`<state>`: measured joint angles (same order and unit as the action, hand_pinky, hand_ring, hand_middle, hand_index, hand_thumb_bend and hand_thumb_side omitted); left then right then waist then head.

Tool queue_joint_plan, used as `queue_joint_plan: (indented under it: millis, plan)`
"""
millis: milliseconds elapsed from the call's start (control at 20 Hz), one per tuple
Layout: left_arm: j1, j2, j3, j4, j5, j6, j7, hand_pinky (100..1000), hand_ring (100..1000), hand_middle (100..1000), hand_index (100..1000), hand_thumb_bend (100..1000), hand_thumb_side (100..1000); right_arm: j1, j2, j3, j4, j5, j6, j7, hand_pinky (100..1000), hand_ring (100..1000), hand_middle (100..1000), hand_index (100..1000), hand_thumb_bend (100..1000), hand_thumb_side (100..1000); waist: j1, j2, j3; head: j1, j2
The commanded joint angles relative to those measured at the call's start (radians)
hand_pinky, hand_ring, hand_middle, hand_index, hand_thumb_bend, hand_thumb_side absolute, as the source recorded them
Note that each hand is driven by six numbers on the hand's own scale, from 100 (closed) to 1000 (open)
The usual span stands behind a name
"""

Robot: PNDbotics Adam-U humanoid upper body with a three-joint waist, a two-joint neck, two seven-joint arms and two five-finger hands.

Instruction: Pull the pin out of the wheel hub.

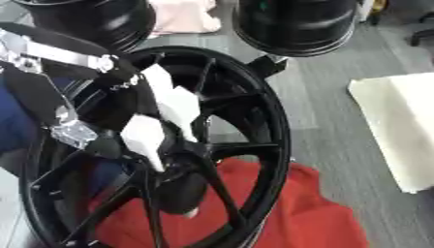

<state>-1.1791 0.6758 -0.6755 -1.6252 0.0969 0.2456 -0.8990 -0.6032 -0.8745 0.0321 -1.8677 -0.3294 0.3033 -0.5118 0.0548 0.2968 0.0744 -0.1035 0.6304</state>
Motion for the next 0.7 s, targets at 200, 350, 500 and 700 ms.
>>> queue_joint_plan:
  millis: [200, 350, 500, 700]
  plan:
    - [-0.012, 0.003, -0.001, 0.019, -0.031, -0.016, -0.008, 792, 760, 756, 789, 544, 485, -0.014, -0.019, -0.007, -0.005, -0.008, -0.003, 0.001, 763, 752, 678, 702, 100, 597, -0.007, -0.013, -0.002, 0.005, 0.004]
    - [-0.011, 0.0, -0.004, 0.028, -0.05, -0.026, -0.008, 797, 769, 774, 795, 558, 479, -0.013, -0.018, -0.008, -0.004, -0.009, -0.004, 0.001, 763, 752, 678, 702, 100, 596, -0.007, -0.012, -0.003, 0.007, 0.005]
    - [-0.014, 0.001, 0.002, 0.023, -0.059, -0.046, -0.008, 792, 764, 765, 793, 561, 479, -0.011, -0.02, -0.008, -0.003, -0.009, -0.004, 0.002, 764, 752, 678, 702, 100, 599, -0.007, -0.012, -0.002, 0.008, 0.006]
    - [-0.025, -0.006, 0.007, 0.024, -0.072, -0.055, -0.008, 794, 768, 770, 798, 566, 471, -0.012, -0.017, -0.007, -0.001, -0.014, -0.006, 0.003, 764, 752, 678, 702, 100, 606, -0.007, -0.012, -0.001, 0.013, 0.004]
